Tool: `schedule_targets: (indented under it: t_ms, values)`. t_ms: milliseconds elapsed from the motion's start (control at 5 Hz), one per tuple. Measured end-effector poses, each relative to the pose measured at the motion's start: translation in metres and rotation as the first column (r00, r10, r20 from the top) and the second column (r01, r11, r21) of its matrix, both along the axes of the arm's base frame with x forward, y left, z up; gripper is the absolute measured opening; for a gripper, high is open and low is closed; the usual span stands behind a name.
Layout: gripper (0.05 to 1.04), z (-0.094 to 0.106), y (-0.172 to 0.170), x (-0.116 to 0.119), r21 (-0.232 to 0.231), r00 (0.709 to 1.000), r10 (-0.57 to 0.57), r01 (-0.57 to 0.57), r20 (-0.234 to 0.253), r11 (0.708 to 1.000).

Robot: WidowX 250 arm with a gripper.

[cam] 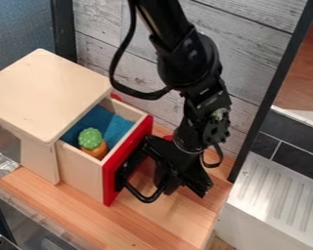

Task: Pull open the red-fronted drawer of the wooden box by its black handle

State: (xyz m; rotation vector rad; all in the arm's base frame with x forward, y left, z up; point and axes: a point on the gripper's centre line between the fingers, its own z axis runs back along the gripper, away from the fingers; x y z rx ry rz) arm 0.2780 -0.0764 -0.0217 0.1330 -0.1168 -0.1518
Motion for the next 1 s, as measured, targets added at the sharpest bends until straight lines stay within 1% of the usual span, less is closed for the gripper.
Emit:
schedule_targets:
  t_ms: [400,600,800,1000]
  values:
    - [0.151,0.0,-0.02,-0.002,0.005,1.0,-0.019,0.019,-0.008,1.0]
    - [0.15,0.001,-0.026,0.002,0.005,1.0,0.002,-0.002,-0.009,1.0]
    - [0.15,0.004,-0.03,0.006,-0.012,0.999,0.033,-0.033,-0.013,0.999]
    - [0.15,0.004,-0.03,0.007,-0.019,0.999,0.045,-0.046,-0.014,0.999]
